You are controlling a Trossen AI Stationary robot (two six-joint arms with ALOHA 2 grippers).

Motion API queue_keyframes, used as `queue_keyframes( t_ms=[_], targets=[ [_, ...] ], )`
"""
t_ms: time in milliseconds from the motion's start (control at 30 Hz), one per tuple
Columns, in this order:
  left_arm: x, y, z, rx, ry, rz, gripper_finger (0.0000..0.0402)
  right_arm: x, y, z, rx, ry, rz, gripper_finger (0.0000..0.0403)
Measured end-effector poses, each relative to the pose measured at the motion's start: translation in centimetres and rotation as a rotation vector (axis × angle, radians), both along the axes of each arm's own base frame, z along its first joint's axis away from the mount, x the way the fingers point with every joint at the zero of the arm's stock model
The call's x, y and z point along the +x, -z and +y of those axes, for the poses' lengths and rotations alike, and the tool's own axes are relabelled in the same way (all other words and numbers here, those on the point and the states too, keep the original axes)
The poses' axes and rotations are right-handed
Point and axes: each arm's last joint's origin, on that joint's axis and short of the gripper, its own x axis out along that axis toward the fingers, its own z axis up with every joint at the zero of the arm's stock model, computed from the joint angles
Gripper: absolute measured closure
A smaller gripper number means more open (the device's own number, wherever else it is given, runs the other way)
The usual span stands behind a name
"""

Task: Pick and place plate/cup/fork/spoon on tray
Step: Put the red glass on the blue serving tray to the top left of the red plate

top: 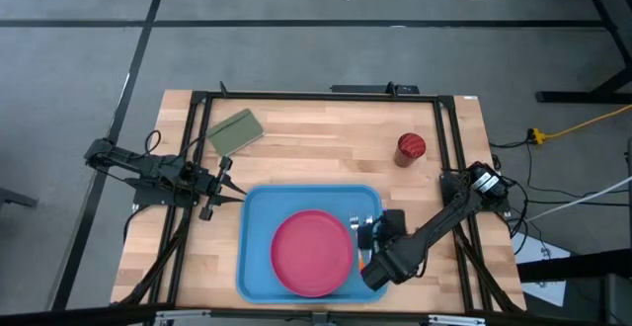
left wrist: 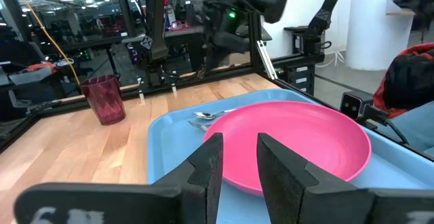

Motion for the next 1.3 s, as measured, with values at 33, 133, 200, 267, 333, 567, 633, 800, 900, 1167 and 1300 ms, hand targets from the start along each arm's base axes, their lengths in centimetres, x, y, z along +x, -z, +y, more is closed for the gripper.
queue_keyframes(
  t_ms=[33, 133, 200, 267, 333, 567, 633, 800, 900, 1167, 1300],
  targets=[
    [0.0, 0.0, 0.0, 0.000, 0.000, 0.000, 0.0318, -0.1, -0.4, -0.4, -0.028, 0.019, 0.028, 0.0359],
    [0.0, 0.0, 0.0, 0.000, 0.000, 0.000, 0.0318, 0.1, -0.7, -1.3, -0.015, 0.029, 0.020, 0.0359],
    [0.0, 0.0, 0.0, 0.000, 0.001, 0.000, 0.0318, -0.1, -0.9, -1.9, -0.028, 0.019, 0.044, 0.0359],
    [0.0, 0.0, 0.0, -0.001, 0.001, -0.001, 0.0318, 0.1, -0.9, -2.3, -0.028, 0.001, 0.038, 0.0359],
    [0.0, 0.0, 0.0, 0.000, 0.001, -0.001, 0.0318, -0.3, -0.9, -3.2, -0.039, -0.029, 0.071, 0.0359],
    [0.0, 0.0, 0.0, 0.000, -0.009, -0.001, 0.0318, -3.9, -4.8, -6.8, -0.036, -0.116, -0.007, 0.0359],
    [0.0, 0.0, 0.0, 0.000, -0.010, -0.001, 0.0318, -5.5, -6.2, -8.0, -0.063, -0.174, -0.052, 0.0359],
    [0.0, 0.0, 0.0, -0.001, -0.010, -0.001, 0.0318, -9.5, -8.8, -11.5, -0.140, -0.308, -0.155, 0.0359],
    [0.0, 0.0, 0.0, 0.000, -0.010, -0.001, 0.0318, -11.6, -9.8, -13.5, -0.184, -0.311, -0.237, 0.0359],
    [0.0, 0.0, 0.0, -0.001, -0.011, 0.000, 0.0318, -14.2, -10.6, -16.1, -0.329, -0.311, -0.346, 0.0359],
    [0.0, 0.0, 0.0, -0.001, -0.011, -0.001, 0.0318, -14.3, -10.7, -16.7, -0.411, -0.399, -0.279, 0.0359]
  ],
)
